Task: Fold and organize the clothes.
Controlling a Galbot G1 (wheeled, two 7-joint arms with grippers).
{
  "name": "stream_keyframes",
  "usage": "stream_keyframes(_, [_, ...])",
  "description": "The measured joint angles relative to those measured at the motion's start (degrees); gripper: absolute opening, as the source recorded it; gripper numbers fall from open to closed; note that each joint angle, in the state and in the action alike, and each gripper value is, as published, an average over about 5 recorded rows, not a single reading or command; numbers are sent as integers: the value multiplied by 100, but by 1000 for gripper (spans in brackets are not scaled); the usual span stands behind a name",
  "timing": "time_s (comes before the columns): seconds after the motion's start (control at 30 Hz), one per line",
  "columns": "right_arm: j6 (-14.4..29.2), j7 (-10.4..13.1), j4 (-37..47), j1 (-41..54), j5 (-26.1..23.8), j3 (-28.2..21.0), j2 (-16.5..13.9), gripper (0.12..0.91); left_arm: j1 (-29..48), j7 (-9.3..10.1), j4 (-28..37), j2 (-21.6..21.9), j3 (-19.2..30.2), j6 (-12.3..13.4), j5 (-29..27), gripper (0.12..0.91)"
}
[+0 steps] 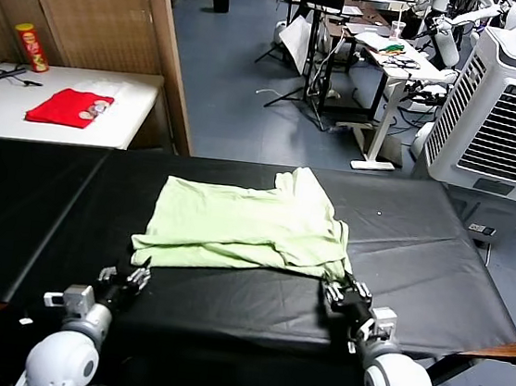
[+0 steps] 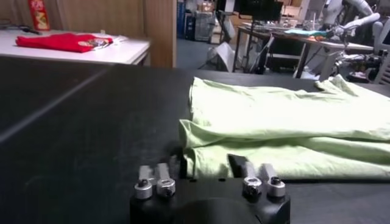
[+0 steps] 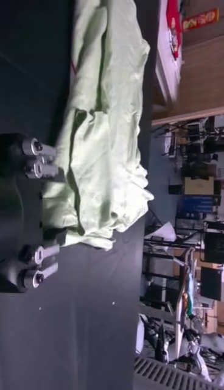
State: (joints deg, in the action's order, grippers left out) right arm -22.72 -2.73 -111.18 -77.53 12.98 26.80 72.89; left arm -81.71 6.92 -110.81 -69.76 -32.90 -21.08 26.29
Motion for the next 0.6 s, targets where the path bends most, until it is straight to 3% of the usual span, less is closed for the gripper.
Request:
stream_keyframes(0.07, [-11, 17, -44, -36, 19, 22, -9, 120, -5, 8, 7, 42, 6, 2, -8, 189])
stream_keyframes(0.17, [-49, 47, -133, -106, 54, 53, -32, 121, -39, 23, -21, 135, 8, 3, -19, 125])
stream_keyframes(0.6, [-448, 99, -728, -688, 408, 286, -421, 121, -518, 133, -527, 810, -143, -296, -174, 127])
